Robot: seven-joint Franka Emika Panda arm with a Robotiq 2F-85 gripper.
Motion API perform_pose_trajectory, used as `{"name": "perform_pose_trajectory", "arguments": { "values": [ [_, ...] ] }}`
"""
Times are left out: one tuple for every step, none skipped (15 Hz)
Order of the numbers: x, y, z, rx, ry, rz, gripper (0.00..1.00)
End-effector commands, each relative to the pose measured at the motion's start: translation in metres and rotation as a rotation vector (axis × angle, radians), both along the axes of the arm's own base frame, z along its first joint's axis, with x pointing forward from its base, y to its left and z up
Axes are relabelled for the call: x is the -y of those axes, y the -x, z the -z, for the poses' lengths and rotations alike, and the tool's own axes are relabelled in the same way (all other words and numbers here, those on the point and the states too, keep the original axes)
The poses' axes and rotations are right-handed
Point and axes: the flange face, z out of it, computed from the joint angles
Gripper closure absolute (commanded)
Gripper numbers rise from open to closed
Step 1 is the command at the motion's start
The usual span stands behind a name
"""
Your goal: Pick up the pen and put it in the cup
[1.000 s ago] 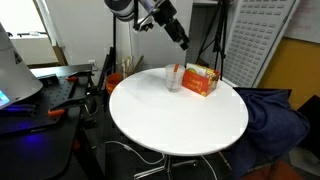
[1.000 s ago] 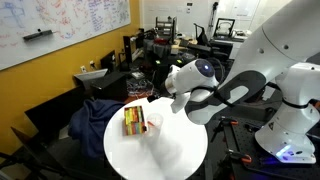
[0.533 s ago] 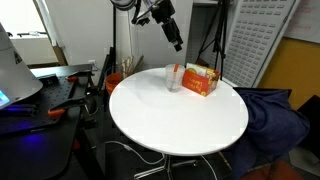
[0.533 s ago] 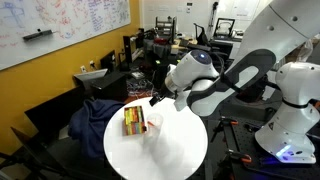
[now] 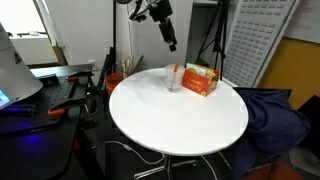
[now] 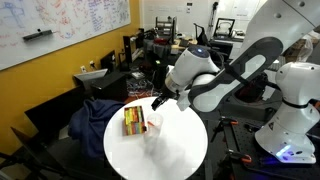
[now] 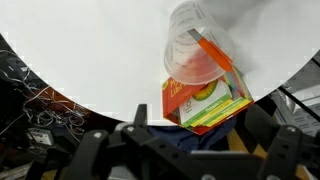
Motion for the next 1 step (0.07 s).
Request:
{"name": "perform_pose_trajectory", "arguments": {
  "values": [
    [-0.0008, 0.0000, -0.0008, -0.001, -0.005, -0.002, 0.00]
  ]
}}
